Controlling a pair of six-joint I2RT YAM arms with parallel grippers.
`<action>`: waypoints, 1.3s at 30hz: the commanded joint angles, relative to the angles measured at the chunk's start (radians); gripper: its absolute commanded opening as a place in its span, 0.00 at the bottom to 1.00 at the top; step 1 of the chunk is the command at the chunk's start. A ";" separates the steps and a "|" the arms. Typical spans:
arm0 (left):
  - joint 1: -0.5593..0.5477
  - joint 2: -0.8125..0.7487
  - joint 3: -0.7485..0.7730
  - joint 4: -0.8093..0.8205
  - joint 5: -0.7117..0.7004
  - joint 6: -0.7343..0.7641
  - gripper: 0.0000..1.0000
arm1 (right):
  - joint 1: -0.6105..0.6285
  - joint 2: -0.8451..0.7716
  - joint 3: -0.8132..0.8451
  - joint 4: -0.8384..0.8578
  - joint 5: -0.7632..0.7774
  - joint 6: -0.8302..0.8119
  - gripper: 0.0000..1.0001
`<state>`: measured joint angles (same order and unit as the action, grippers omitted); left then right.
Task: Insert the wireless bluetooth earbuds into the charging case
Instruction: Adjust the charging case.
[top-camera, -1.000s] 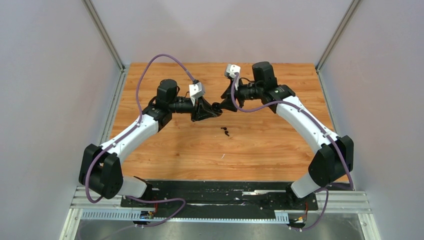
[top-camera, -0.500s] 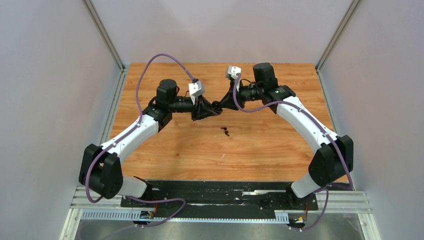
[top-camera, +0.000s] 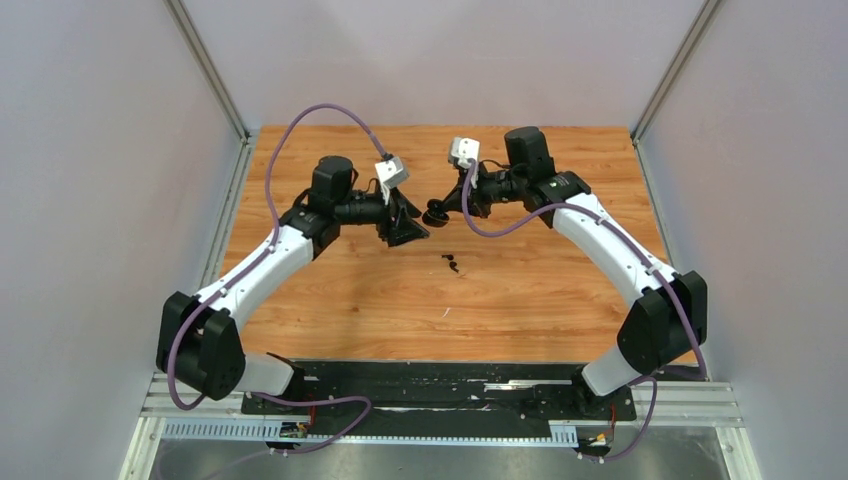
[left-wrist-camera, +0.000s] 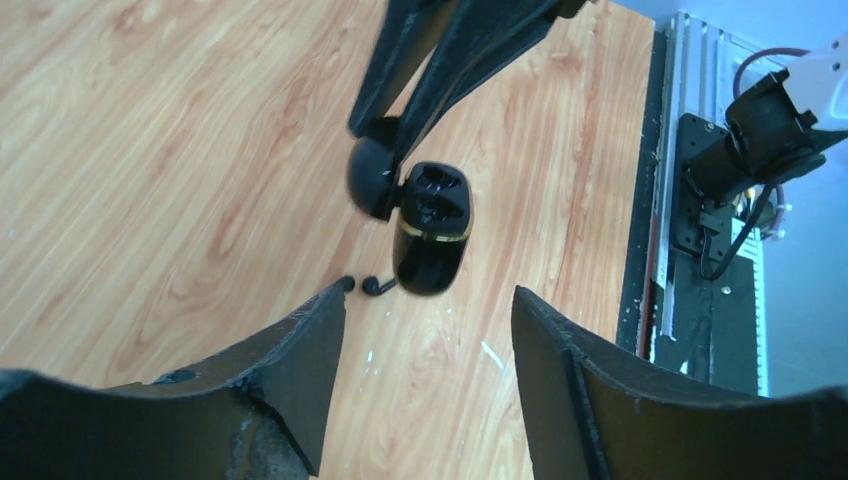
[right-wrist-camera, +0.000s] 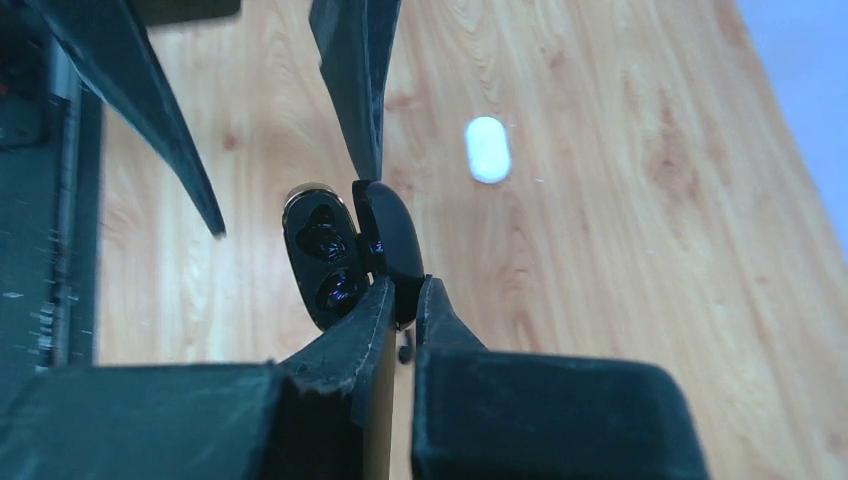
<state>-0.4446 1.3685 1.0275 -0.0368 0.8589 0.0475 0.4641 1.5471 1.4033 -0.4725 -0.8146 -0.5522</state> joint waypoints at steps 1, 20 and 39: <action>0.062 -0.029 0.158 -0.276 0.033 0.017 0.69 | 0.014 -0.060 -0.006 -0.017 0.080 -0.219 0.00; 0.120 0.214 0.468 -0.452 0.175 -0.262 0.64 | 0.136 -0.051 0.006 -0.038 0.178 -0.482 0.00; 0.089 0.279 0.479 -0.519 0.193 -0.178 0.57 | 0.165 0.025 0.085 -0.029 0.185 -0.420 0.00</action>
<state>-0.3481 1.6444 1.4628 -0.5423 1.0363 -0.1673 0.6212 1.5661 1.4364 -0.5213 -0.6117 -0.9916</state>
